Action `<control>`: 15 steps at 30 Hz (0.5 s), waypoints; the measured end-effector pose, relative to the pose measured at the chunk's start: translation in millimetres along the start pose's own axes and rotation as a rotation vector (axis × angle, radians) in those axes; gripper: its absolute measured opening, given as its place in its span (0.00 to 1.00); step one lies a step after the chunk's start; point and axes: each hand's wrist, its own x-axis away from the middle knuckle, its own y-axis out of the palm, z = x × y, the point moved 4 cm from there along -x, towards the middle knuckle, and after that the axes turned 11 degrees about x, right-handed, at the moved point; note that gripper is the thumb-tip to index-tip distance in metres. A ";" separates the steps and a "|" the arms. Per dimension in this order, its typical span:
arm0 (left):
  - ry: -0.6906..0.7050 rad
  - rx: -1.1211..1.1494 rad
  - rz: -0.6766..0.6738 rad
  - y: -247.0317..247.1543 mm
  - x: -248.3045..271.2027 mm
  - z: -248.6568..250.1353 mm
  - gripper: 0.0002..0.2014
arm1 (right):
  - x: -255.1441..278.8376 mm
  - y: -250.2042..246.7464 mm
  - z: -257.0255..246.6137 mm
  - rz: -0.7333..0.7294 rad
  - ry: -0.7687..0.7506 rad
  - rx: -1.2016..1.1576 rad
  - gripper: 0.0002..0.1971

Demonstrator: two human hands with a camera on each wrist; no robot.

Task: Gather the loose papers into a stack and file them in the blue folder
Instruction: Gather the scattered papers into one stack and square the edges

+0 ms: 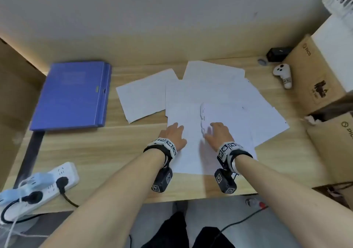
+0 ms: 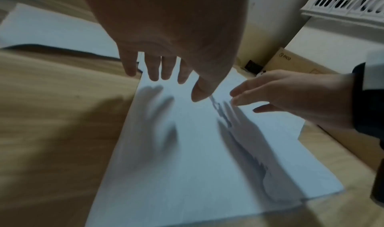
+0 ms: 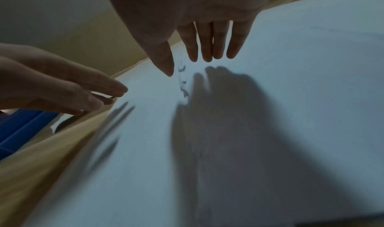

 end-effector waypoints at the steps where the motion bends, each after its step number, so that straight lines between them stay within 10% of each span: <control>1: 0.005 -0.027 -0.006 4.4 -0.3 -2.4 0.16 | -0.9 2.6 2.3 0.005 0.020 0.009 0.27; 4: 0.007 -0.128 -0.031 18.7 -1.5 -13.9 0.12 | -2.1 16.0 7.4 0.013 0.047 0.106 0.26; 15: 0.032 -0.368 -0.176 41.2 -2.9 -24.2 0.52 | -7.1 36.0 5.3 0.100 0.102 0.163 0.26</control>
